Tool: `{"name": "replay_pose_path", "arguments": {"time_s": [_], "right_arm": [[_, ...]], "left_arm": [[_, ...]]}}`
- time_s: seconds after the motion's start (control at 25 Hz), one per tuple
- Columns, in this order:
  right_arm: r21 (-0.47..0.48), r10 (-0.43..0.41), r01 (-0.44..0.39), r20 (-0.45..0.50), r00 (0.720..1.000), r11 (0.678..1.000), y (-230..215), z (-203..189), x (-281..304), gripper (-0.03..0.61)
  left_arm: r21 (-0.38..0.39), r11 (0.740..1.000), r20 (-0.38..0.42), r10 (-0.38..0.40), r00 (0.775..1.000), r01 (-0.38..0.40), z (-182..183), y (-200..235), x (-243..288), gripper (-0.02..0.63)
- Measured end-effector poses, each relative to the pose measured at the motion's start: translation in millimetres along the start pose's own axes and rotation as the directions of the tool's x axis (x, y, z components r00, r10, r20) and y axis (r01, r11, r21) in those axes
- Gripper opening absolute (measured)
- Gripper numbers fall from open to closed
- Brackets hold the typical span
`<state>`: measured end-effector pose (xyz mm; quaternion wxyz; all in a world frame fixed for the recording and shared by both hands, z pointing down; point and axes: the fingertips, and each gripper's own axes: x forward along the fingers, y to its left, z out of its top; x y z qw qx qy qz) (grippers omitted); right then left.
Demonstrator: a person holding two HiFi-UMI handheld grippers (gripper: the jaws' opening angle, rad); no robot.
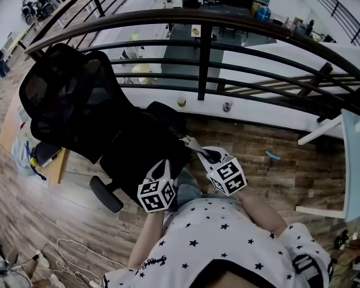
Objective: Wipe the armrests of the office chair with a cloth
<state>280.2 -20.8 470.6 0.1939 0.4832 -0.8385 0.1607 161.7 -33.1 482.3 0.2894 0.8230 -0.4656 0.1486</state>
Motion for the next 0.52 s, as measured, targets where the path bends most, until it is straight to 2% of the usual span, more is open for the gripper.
{"name": "replay_pose_path", "arguments": {"time_s": [0.52], "right_arm": [[-0.003,0.0,0.0,0.011,1.0,1.0,0.8,-5.1,0.4,0.025]], "left_arm": [[-0.003,1.0,0.001,-0.01,1.0,0.01,-6.7,-2.0,1.2,0.008]]}}
